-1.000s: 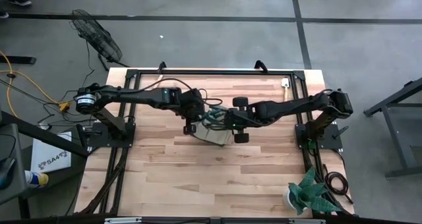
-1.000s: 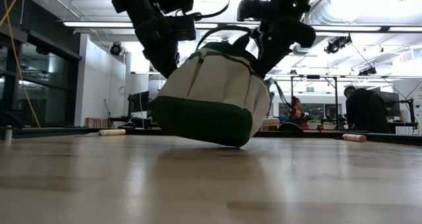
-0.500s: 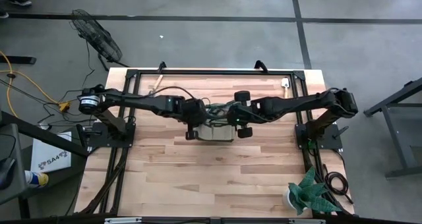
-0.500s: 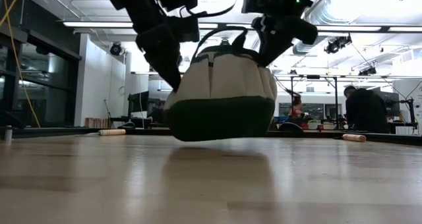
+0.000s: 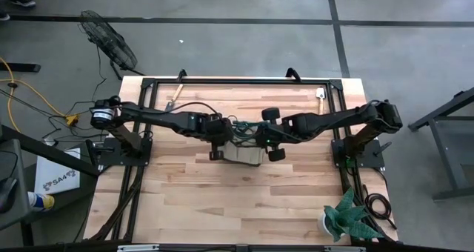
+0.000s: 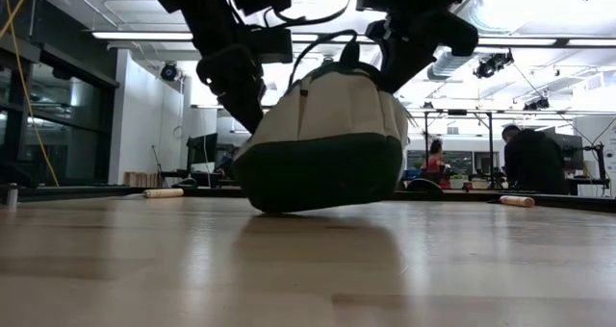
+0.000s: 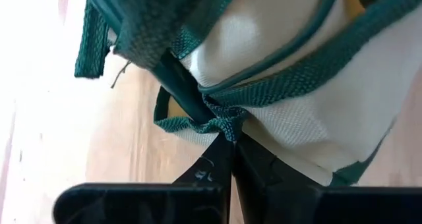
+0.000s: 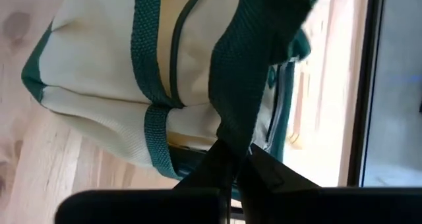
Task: Pick & Place Garden tools in Gardening bag
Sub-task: Adjust the white gardening bag
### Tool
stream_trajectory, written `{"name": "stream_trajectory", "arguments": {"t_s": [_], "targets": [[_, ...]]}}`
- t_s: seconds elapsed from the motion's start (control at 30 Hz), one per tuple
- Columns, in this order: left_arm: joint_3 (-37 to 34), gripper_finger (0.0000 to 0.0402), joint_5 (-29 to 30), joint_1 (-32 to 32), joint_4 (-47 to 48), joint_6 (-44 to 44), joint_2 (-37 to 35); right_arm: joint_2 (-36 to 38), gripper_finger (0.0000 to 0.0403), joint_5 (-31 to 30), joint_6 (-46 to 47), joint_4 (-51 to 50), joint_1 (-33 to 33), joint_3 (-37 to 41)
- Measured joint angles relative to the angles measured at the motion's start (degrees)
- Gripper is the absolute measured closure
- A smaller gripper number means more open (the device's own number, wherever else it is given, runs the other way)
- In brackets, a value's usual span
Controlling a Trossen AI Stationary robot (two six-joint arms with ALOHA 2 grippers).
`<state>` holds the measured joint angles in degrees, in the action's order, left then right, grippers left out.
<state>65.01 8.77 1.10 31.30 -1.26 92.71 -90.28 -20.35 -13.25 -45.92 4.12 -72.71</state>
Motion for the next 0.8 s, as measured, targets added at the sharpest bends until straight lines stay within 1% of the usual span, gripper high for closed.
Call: {"name": "stream_trajectory", "arguments": {"t_s": [0.13, 0.23, 0.33, 0.53, 0.67, 0.8], "targets": [[0.0, 0.0386, 0.39, 0.0, 1.81, -0.08, -1.03, 0.0, 0.0399, 0.82, 0.1, 0.08, 0.0, 0.3], [0.0, 0.0365, 0.62, 0.0, 2.04, -0.46, -2.6, 0.0, 0.0399, 0.97, 0.11, -0.38, 0.0, 0.37], [0.0, 0.0332, 0.64, 0.0, 1.76, -1.85, -4.88, 0.0, 0.0399, 1.84, 0.11, -0.29, 0.0, 0.37], [0.02, 0.0242, 0.54, 0.0, 1.06, -3.18, -9.87, -0.02, 0.0399, 1.91, 0.13, -0.23, 0.0, 0.39], [0.02, 0.0203, 0.77, 0.0, -1.84, -3.94, -12.76, -0.04, 0.0399, 2.21, 0.13, 0.14, 0.0, 0.39], [0.07, 0.0191, 3.64, 0.02, -8.4, -6.96, -14.3, -0.04, 0.0399, 2.31, 0.13, 0.38, 0.02, 0.42]]}}
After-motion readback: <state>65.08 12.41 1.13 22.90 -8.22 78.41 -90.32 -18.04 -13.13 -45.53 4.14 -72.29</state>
